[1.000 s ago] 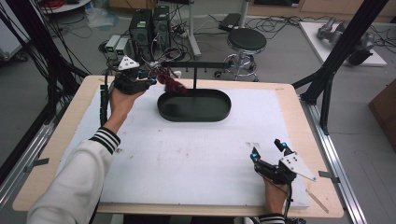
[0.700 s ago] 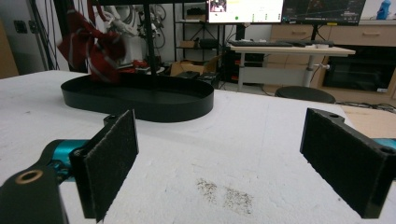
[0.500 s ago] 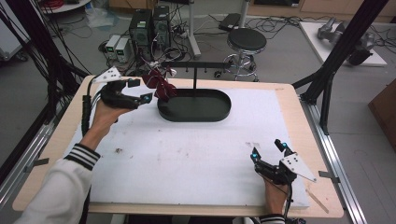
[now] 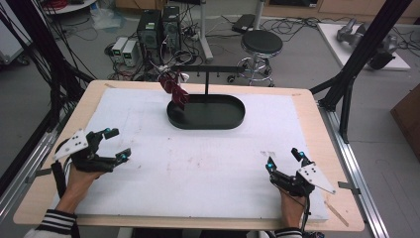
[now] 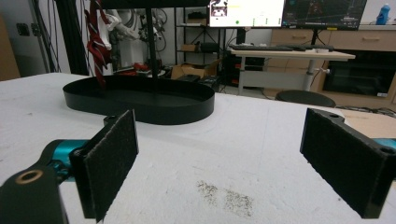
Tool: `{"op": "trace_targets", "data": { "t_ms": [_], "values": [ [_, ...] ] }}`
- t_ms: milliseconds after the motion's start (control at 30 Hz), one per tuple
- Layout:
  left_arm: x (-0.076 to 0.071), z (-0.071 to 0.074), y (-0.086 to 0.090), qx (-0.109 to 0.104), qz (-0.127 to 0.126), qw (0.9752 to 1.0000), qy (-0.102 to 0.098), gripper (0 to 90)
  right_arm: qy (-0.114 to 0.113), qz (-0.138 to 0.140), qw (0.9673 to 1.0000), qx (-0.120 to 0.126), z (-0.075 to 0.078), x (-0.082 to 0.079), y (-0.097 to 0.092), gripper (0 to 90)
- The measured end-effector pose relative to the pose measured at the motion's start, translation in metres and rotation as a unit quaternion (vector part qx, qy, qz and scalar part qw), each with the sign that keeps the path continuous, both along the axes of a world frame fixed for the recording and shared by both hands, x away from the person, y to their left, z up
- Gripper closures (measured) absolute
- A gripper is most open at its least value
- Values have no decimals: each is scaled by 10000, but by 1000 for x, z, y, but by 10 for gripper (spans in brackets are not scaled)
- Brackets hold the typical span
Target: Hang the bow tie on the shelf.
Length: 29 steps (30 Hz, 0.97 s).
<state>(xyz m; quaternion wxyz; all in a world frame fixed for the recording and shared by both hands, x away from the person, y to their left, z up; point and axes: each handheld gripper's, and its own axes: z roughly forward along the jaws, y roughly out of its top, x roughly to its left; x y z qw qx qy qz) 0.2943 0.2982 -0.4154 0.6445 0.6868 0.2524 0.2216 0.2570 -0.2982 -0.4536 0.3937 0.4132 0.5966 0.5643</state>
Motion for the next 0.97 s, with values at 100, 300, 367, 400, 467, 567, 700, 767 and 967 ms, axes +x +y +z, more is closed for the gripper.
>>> {"op": "trace_targets", "data": {
  "t_ms": [100, 300, 367, 400, 467, 567, 700, 767, 967],
  "values": [
    [-13, -12, 3, -60, 133, 9998, -142, 122, 8, -9, 10000, 11, 0, 0, 0, 104],
    [-20, -29, 2, -331, 381, 9987, -73, 122, 12, -14, 10000, -4, 0, 0, 0, 104],
    [-21, -31, 0, -327, 395, 9986, -108, 122, 35, -16, 10000, 7, 0, 0, 0, 104],
    [-21, -32, -1, -314, 382, 9987, -129, 123, 36, -16, 10000, 9, 0, 0, 0, 104],
    [-22, -35, -3, -333, 464, 9982, -164, 122, 31, -10, 10000, 0, 0, 1, 0, 104],
    [-23, -38, -5, -292, 574, 9976, -245, 123, 32, -1, 10000, 3, 0, 1, 0, 104],
    [-22, -38, -5, -308, 615, 9975, -182, 126, 5, -8, 10000, -1, 0, 0, 0, 104],
    [-22, -38, -5, -313, 656, 9972, -161, 126, 11, -10, 10000, 1, 0, 0, 0, 104],
    [-21, -38, -6, -308, 683, 9971, -136, 126, -2, -27, 10000, -20, 0, 0, 1, 104]
  ]
}}
